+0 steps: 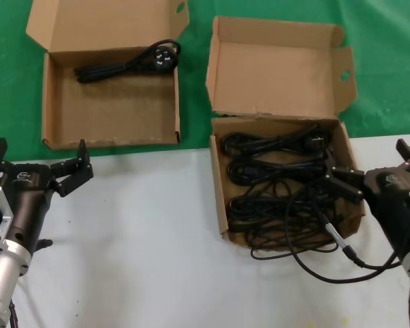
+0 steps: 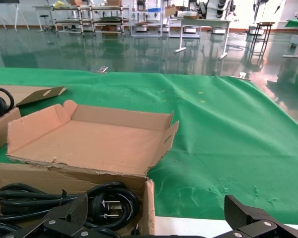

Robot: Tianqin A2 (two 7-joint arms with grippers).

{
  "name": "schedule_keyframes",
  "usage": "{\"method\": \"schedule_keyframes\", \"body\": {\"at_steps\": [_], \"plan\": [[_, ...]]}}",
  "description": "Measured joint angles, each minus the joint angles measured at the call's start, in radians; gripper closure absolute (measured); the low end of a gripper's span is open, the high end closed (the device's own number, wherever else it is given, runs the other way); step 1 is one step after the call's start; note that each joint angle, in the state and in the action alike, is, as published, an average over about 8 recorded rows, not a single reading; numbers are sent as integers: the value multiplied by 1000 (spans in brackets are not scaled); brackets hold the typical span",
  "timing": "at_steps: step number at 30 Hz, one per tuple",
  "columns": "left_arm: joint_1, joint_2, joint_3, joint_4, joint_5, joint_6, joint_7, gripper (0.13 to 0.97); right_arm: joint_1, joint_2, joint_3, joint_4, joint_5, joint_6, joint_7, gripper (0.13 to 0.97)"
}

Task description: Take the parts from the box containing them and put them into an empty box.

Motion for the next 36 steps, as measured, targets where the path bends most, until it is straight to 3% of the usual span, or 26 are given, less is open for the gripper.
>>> {"method": "schedule_keyframes", "body": {"at_steps": [36], "plan": [[0,0,0,0,0,0,0,132,0,0,0,0,0,0,0,129]]}}
